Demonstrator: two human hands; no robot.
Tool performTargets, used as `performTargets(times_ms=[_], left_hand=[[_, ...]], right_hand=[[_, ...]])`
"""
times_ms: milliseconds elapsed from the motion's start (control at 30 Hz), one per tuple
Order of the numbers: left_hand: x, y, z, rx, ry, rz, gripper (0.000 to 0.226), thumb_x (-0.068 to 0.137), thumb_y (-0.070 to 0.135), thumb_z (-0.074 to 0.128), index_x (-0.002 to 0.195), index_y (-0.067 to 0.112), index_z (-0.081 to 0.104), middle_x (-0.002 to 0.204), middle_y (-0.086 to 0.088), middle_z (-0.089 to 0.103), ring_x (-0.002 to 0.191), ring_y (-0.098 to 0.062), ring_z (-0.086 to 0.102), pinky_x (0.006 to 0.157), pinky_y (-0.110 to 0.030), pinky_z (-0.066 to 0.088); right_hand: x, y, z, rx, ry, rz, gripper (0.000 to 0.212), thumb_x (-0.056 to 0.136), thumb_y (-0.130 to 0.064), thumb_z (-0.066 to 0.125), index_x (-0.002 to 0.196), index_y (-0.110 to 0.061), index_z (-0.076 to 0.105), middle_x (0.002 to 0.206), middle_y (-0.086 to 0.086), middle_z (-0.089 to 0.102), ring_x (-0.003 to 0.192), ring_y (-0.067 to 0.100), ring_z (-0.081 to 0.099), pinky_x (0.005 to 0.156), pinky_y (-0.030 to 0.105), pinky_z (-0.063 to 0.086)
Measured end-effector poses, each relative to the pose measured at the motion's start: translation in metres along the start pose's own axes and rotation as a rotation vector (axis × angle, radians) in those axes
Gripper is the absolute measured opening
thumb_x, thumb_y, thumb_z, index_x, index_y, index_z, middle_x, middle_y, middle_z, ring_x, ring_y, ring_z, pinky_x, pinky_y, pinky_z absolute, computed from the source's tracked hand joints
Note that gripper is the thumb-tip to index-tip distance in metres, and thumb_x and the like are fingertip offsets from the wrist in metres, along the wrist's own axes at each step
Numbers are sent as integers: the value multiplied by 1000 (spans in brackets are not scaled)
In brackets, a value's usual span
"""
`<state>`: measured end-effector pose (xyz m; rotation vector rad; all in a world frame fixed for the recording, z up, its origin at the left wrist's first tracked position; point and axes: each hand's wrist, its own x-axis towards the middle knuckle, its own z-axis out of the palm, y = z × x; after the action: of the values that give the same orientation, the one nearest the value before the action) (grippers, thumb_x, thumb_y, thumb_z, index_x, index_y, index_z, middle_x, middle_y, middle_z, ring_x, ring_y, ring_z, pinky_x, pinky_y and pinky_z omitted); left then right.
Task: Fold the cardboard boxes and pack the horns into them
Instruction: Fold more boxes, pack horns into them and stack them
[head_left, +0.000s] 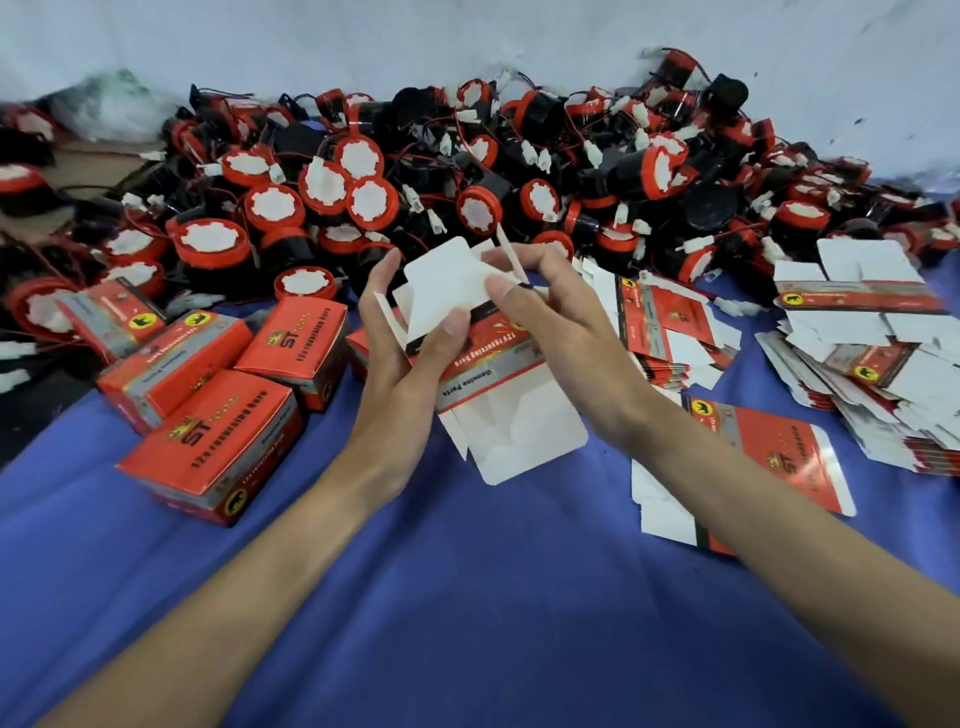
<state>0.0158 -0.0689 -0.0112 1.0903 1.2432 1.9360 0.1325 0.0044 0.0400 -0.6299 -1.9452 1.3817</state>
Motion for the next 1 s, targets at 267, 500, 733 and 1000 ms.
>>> performTargets(times_ms=[267,500,733,1000], left_hand=[[-3,1,3,168,91,127,49,84,54,53,131,45,39,136,0,44,124,-13,50,96,-31,49],[-8,3,9,138,139,267,29,96,13,53,112,20,30,107,13,50,93,11,56,77,-10,47],[-5,3,6,143,133,198,23,92,21,54,111,25,42,93,6,53,79,5,59,69,-12,48],[-5,5,1,146,-89,71,18,94,25,48,101,22,64,96,-3,66,89,-13,64,74,-23,52]], right_hand=[[0,8,5,124,47,-84,28,97,-24,51,122,-11,53,119,0,58,104,22,63,83,33,55],[-2,11,8,235,59,-65,28,90,-29,56,113,-16,48,99,7,64,86,19,66,74,33,55],[-3,28,18,332,135,-34,33,88,-29,60,114,-22,42,105,11,59,91,15,62,81,33,55],[-12,41,30,444,200,-46,29,96,-33,42,97,-36,71,95,-9,72,90,10,68,75,25,54]])
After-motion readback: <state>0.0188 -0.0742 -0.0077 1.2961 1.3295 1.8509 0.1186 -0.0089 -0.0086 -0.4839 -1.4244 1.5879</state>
